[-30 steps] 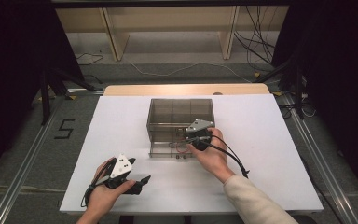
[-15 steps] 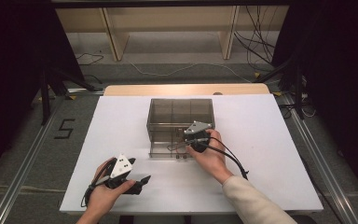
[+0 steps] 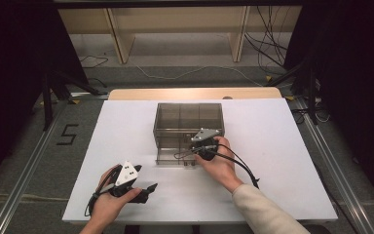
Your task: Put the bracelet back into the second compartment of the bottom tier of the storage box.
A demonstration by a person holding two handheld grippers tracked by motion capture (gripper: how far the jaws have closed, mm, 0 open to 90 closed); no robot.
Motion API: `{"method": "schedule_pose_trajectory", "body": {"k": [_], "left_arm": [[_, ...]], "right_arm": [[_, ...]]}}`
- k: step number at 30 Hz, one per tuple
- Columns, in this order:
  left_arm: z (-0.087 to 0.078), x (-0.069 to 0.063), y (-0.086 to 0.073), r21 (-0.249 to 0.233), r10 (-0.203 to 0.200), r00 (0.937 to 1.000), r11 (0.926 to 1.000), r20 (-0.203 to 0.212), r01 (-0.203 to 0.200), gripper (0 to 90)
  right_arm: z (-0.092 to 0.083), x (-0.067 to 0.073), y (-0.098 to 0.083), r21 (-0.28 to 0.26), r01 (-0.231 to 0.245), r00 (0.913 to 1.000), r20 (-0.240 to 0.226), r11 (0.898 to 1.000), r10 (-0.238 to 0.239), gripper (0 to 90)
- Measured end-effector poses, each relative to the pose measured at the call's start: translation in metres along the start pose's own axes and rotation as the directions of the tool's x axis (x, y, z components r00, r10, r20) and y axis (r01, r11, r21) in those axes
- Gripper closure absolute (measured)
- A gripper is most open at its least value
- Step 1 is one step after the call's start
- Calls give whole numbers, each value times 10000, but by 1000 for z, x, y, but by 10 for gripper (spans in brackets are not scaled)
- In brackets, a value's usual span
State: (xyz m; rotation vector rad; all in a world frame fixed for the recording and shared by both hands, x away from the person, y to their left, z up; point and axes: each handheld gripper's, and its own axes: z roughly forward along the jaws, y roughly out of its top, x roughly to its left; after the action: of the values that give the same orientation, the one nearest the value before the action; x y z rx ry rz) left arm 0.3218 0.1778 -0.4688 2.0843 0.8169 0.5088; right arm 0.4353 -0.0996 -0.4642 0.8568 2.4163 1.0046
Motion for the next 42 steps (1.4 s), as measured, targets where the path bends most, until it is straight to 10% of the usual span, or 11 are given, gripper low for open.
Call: {"method": "schedule_pose_trajectory", "body": {"k": [42], "left_arm": [[2,-1,-1,-11,-125,9999,9999,64,125,174]], "right_arm": [[-45,-13,-11,-89,-820,9927,-890,9966,809,465]]}}
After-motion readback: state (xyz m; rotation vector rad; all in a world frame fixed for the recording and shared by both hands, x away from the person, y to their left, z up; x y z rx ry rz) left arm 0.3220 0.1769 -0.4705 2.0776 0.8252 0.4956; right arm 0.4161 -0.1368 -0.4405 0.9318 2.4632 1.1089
